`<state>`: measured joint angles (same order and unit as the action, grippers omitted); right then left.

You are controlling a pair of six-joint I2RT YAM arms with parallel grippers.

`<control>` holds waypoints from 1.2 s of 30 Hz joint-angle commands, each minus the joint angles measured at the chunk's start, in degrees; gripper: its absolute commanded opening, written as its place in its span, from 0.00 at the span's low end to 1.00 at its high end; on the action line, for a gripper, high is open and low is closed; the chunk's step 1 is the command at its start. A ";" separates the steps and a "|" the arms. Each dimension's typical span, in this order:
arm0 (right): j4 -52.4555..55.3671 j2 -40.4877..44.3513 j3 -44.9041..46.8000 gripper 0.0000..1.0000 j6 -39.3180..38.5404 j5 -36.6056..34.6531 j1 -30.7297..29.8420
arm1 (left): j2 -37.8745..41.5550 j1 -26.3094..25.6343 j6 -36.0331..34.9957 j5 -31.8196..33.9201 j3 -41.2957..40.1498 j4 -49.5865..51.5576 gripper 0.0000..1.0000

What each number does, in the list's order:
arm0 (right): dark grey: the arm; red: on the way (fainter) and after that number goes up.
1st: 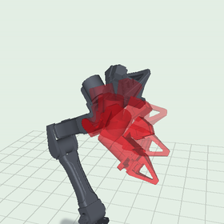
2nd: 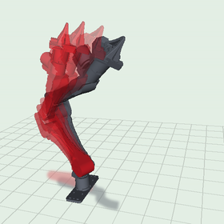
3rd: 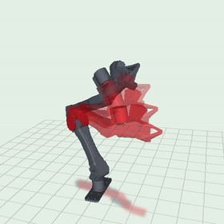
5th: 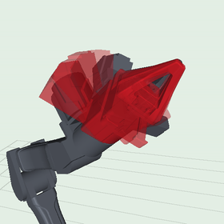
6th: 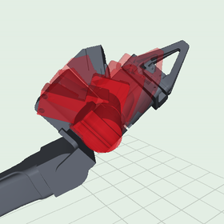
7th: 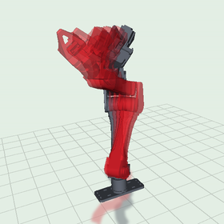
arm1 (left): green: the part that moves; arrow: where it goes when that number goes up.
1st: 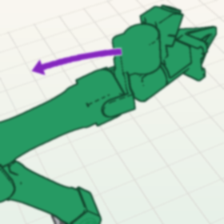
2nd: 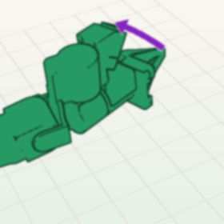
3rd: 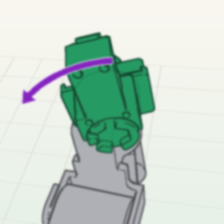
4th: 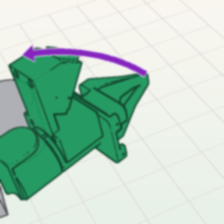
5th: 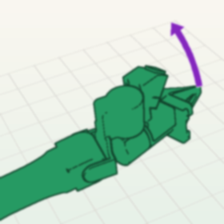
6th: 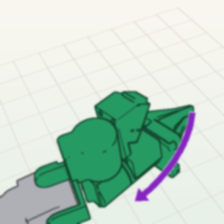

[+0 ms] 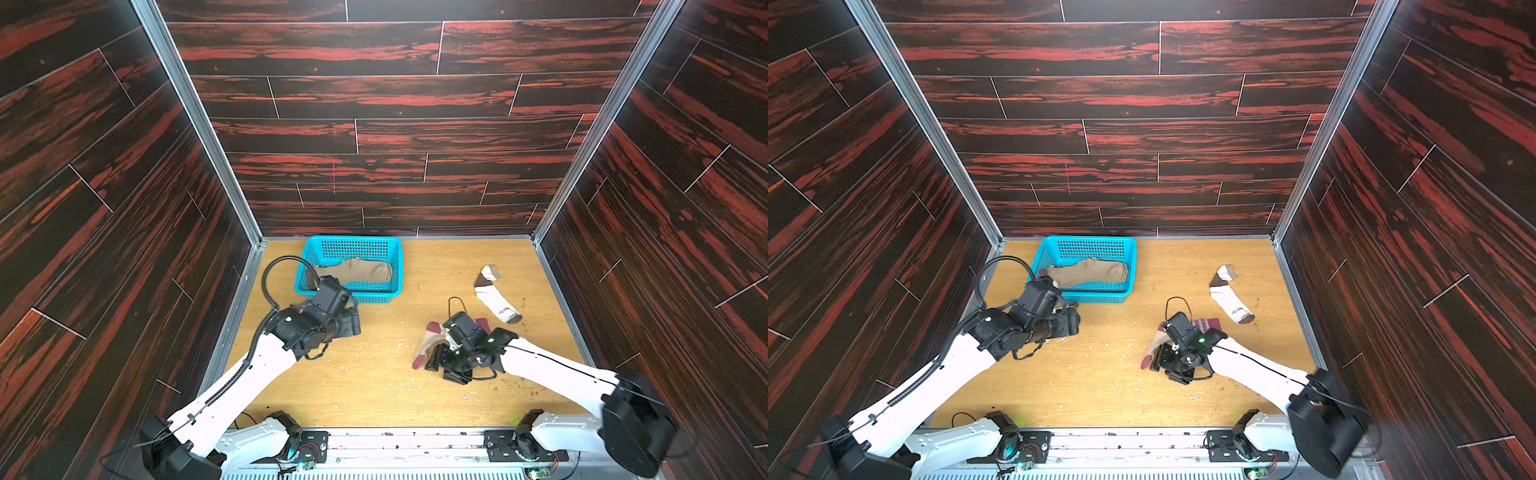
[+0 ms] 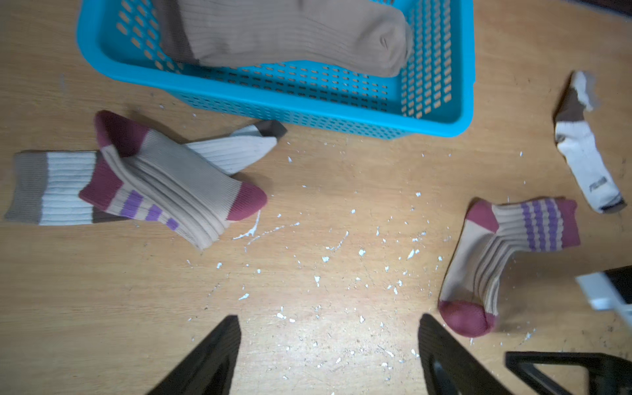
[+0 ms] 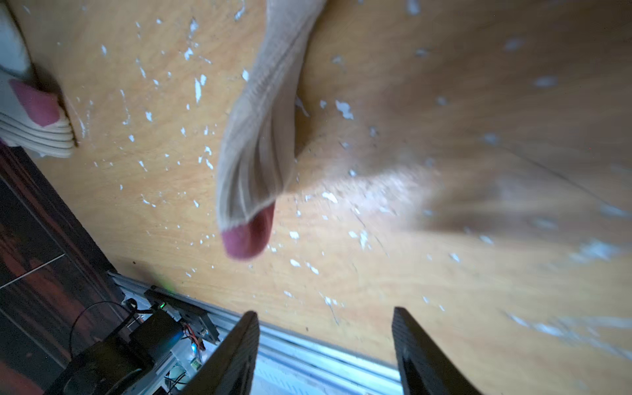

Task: Place the socks together as a pair
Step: Place the sock at the center of the board, then flatten out the sock at the center of the board.

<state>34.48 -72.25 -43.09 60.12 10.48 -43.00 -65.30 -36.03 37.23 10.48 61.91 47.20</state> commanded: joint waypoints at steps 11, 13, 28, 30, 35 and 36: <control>-1.10 -9.65 -9.78 0.17 -14.79 7.89 20.59 | -14.43 -20.33 11.05 0.98 0.27 -8.58 0.74; -4.74 -13.75 -10.87 0.14 -15.28 11.12 20.94 | -15.95 -20.67 11.83 0.63 0.23 -11.18 0.73; -6.10 -25.54 -6.77 0.03 -18.90 7.60 22.70 | -23.52 -22.85 13.22 -0.81 -0.49 -17.85 0.66; -6.08 -23.63 -4.35 0.03 -18.72 6.06 23.22 | -24.04 -22.86 13.06 -0.95 0.12 -17.68 0.66; -5.62 -20.43 -1.75 0.02 -18.44 5.35 23.21 | -28.73 -23.70 12.47 -4.09 3.15 -18.19 0.64; -6.15 -19.42 -1.33 0.03 -17.97 5.79 23.36 | -30.13 -23.95 12.48 -4.47 4.35 -17.28 0.62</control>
<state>26.30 -93.03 -46.09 42.35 18.55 -19.79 -92.68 -59.07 49.87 7.55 63.59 29.06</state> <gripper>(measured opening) 0.047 0.626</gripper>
